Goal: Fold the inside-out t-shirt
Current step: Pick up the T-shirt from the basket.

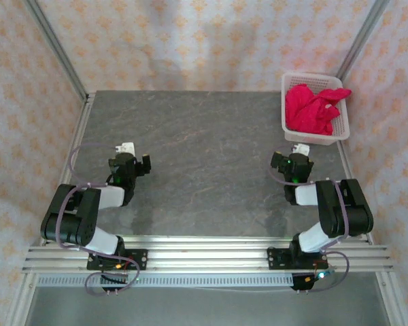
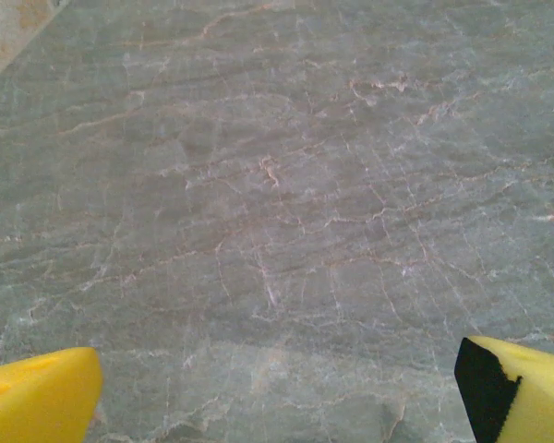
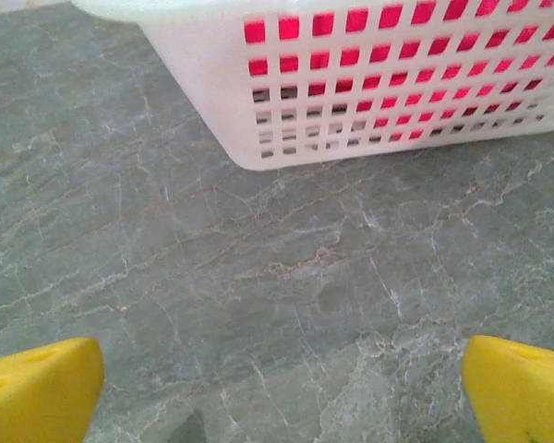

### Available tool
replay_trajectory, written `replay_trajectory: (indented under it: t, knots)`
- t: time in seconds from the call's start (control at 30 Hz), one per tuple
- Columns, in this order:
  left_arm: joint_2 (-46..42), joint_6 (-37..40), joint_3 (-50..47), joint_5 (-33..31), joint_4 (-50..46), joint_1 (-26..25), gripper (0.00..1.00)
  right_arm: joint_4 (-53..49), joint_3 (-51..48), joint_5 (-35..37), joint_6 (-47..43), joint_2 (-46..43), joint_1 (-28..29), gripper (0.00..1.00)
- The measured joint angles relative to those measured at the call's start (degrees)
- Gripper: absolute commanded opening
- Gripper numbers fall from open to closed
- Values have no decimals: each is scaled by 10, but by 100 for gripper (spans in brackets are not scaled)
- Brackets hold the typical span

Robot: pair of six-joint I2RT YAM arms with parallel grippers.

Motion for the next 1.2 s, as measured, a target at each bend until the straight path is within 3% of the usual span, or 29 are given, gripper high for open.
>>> replay_trajectory:
  t: [1.2]
  knots:
    - [1,8,7,-15,31,4,100,35,4,-3,-11,3,0,99]
